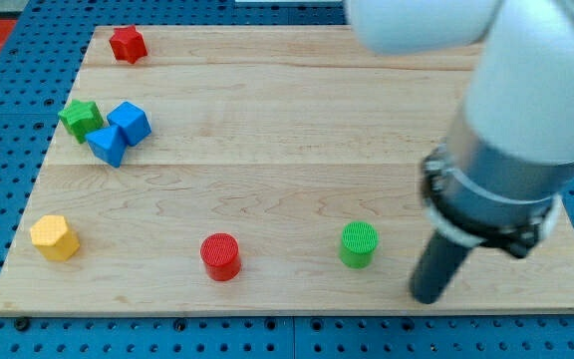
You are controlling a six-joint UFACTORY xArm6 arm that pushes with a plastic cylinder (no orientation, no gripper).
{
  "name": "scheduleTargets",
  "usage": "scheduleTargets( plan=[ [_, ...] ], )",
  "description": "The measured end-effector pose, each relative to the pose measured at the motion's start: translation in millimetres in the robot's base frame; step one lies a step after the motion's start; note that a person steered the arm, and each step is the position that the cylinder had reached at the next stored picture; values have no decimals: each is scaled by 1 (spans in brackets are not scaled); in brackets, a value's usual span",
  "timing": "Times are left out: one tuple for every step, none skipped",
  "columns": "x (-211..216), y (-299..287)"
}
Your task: Push green circle towards the center
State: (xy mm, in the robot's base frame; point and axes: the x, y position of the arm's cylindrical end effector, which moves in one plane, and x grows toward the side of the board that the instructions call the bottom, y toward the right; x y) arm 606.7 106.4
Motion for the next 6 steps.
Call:
scheduleTargets(
  plan=[
    [-26,-53],
    [-54,-94],
    [-50,-95],
    [-20,-46],
    [-44,-32],
    [-87,-79]
  ],
)
